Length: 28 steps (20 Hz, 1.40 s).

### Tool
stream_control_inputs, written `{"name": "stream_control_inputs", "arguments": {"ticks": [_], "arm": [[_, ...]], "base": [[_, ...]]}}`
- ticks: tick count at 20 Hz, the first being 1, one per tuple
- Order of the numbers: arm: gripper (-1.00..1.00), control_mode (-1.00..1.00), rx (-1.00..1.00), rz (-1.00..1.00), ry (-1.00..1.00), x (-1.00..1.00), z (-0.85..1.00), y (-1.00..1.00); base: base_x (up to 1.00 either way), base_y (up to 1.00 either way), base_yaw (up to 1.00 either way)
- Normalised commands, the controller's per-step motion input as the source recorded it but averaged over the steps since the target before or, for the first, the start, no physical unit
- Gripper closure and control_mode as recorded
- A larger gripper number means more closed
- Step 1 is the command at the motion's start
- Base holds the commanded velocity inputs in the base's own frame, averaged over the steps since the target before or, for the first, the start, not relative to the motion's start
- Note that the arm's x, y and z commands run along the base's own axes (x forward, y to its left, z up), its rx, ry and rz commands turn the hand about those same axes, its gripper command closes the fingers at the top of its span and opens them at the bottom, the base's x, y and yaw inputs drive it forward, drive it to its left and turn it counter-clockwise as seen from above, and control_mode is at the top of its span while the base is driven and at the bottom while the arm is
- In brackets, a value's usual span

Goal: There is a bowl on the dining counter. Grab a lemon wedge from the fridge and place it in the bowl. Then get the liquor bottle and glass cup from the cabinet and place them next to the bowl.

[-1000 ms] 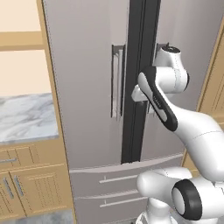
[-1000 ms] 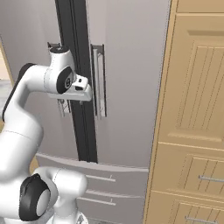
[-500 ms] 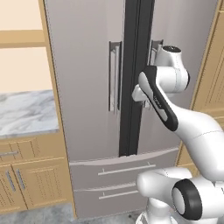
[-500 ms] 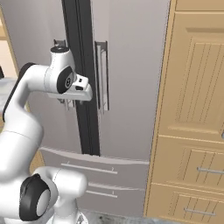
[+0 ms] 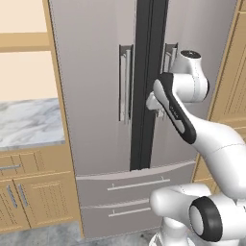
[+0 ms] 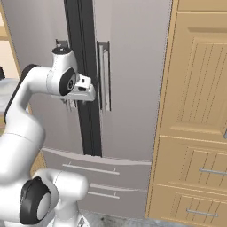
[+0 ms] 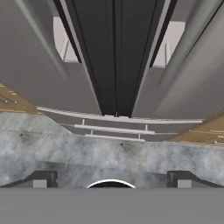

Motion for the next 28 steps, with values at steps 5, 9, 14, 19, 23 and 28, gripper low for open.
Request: {"name": "stream_control_inputs", "arguments": {"ticks": [5, 9, 14, 19, 23, 28], "arm": [[-1.00, -1.00, 0.00, 0.00, -0.23, 0.41, 0.03, -0.28], [-1.00, -1.00, 0.00, 0.00, -0.19, 0.44, 0.06, -0.31], [-1.00, -1.00, 0.03, -0.01, -0.12, 0.53, 0.13, -0.35], [-1.00, -1.00, 0.14, 0.00, 0.00, 0.79, 0.03, -0.31], [-1.00, -1.00, 0.07, 0.00, 0.00, 0.72, 0.00, -0.20], [-1.00, -1.00, 0.02, 0.00, 0.00, 0.64, 0.00, -0.13]], "base": [[0.00, 0.00, 0.00], [0.00, 0.00, 0.00], [0.00, 0.00, 0.00], [0.00, 0.00, 0.00], [0.00, 0.00, 0.00], [0.00, 0.00, 0.00]]}}
